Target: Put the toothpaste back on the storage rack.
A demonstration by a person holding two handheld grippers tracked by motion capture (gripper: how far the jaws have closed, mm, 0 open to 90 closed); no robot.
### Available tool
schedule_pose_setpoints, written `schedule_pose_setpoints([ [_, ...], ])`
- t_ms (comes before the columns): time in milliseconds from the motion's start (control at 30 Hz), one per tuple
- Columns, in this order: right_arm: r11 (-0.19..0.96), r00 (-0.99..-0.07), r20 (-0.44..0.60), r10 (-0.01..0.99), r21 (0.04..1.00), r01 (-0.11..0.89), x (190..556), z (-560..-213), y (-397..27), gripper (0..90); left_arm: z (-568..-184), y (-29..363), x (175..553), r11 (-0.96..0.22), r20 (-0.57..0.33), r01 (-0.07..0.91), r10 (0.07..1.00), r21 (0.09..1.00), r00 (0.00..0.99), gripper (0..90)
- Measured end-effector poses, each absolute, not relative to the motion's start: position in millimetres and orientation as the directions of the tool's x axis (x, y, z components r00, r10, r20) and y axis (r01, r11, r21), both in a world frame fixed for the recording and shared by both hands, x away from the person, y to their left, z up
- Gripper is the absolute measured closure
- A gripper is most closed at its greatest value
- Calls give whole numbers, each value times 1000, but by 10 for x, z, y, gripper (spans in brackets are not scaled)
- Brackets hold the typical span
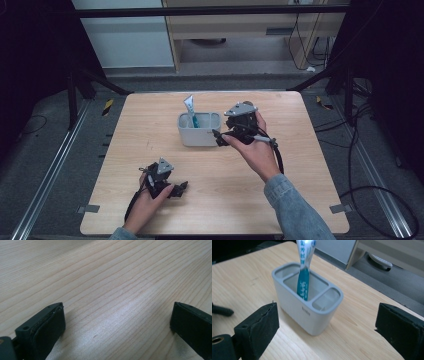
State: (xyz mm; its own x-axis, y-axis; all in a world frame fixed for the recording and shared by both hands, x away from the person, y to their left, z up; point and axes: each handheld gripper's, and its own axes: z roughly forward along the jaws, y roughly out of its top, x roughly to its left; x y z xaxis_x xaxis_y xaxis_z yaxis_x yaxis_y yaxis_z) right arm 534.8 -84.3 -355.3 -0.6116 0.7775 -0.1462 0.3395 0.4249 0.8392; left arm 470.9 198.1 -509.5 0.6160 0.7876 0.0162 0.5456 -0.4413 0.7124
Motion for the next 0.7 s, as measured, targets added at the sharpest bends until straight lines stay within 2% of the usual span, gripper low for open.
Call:
schedule_pose_setpoints([
  [333, 473, -647, -170, 743, 818, 329, 5271, -3695, -1045, 65, -5093, 1984, 4711, -447, 20, 544, 785, 710, 619, 0],
  [700, 454, -584, -146, 799, 783, 426, 5199, -4004, -1476, 82, -5093, 1984, 4711, -447, 21, 544, 785, 710, 619, 0],
])
